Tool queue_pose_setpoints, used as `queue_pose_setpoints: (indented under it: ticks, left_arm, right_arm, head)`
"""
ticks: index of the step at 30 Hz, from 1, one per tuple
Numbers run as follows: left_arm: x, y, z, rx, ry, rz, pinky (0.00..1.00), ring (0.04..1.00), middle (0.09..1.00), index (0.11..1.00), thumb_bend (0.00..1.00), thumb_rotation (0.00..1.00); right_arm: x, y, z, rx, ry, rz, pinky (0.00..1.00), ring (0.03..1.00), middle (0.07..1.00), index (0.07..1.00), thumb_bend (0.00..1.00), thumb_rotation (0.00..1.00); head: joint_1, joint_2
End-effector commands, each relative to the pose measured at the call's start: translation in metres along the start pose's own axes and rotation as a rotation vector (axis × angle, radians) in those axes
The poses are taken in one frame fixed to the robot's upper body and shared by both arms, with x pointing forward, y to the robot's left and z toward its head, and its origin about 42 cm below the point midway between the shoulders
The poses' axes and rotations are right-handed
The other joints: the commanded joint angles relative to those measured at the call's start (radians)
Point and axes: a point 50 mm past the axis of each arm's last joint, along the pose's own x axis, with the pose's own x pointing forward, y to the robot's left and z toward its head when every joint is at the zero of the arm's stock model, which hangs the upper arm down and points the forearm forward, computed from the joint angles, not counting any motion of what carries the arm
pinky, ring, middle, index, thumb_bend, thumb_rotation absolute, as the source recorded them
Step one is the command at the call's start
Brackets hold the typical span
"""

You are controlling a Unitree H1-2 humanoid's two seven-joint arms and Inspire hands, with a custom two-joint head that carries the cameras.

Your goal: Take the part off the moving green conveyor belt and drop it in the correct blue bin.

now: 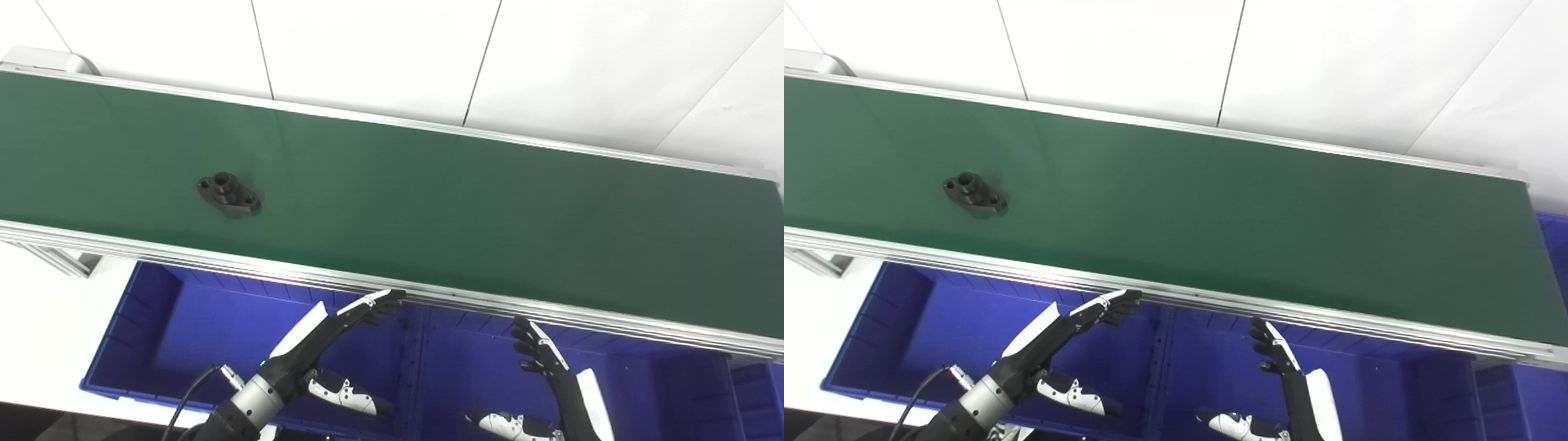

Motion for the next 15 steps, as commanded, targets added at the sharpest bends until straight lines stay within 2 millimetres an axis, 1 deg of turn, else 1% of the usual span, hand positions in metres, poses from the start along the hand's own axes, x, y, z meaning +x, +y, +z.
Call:
queue_pose_setpoints:
  ticks: [1, 2, 3, 4, 5, 8, 10, 15]
  left_arm:
    - [0.002, 0.002, 0.005, 0.003, -0.052, 0.017, 0.79, 0.853, 0.886, 0.896, 0.78, 0.21]
    - [0.002, 0.002, 0.005, 0.003, -0.053, 0.016, 0.79, 0.853, 0.886, 0.896, 0.78, 0.2]
    - [0.003, 0.002, 0.004, 0.006, -0.051, 0.015, 0.79, 0.853, 0.885, 0.896, 0.78, 0.2]
    - [0.003, 0.002, 0.004, 0.009, -0.05, 0.013, 0.79, 0.852, 0.885, 0.896, 0.78, 0.21]
    - [0.003, 0.002, 0.003, 0.015, -0.052, 0.012, 0.79, 0.852, 0.885, 0.897, 0.78, 0.21]
    - [0.005, 0.0, 0.002, 0.025, -0.061, 0.008, 0.78, 0.847, 0.883, 0.894, 0.78, 0.21]
    - [0.005, -0.002, 0.0, 0.018, -0.066, 0.008, 0.77, 0.842, 0.88, 0.891, 0.78, 0.19]
    - [0.006, -0.006, -0.002, -0.022, -0.078, 0.018, 0.78, 0.846, 0.879, 0.879, 0.8, 0.15]
  right_arm:
    - [-0.002, -0.003, 0.008, 0.008, -0.069, -0.022, 0.76, 0.833, 0.853, 0.892, 0.84, 0.17]
    - [-0.002, -0.003, 0.008, 0.009, -0.071, -0.023, 0.76, 0.831, 0.852, 0.89, 0.84, 0.17]
    - [-0.002, -0.003, 0.008, 0.01, -0.071, -0.024, 0.76, 0.83, 0.852, 0.889, 0.84, 0.16]
    - [-0.001, -0.002, 0.007, 0.01, -0.071, -0.024, 0.76, 0.83, 0.852, 0.889, 0.84, 0.17]
    - [-0.001, -0.003, 0.006, 0.008, -0.068, -0.025, 0.76, 0.83, 0.852, 0.889, 0.84, 0.17]
    - [-0.002, -0.004, 0.004, -0.003, -0.065, -0.027, 0.78, 0.834, 0.848, 0.887, 0.84, 0.16]
    - [-0.002, -0.004, 0.001, 0.001, -0.059, -0.025, 0.78, 0.839, 0.851, 0.892, 0.84, 0.16]
    - [-0.002, -0.004, -0.003, 0.005, -0.053, -0.027, 0.82, 0.856, 0.858, 0.902, 0.84, 0.11]
  head:
    - [0.001, -0.002]
    - [0.001, -0.002]
    - [0.013, -0.018]
    - [0.013, -0.018]
    - [0.041, -0.032]
    - [0.084, -0.058]
    - [0.111, -0.078]
    - [0.112, -0.09]
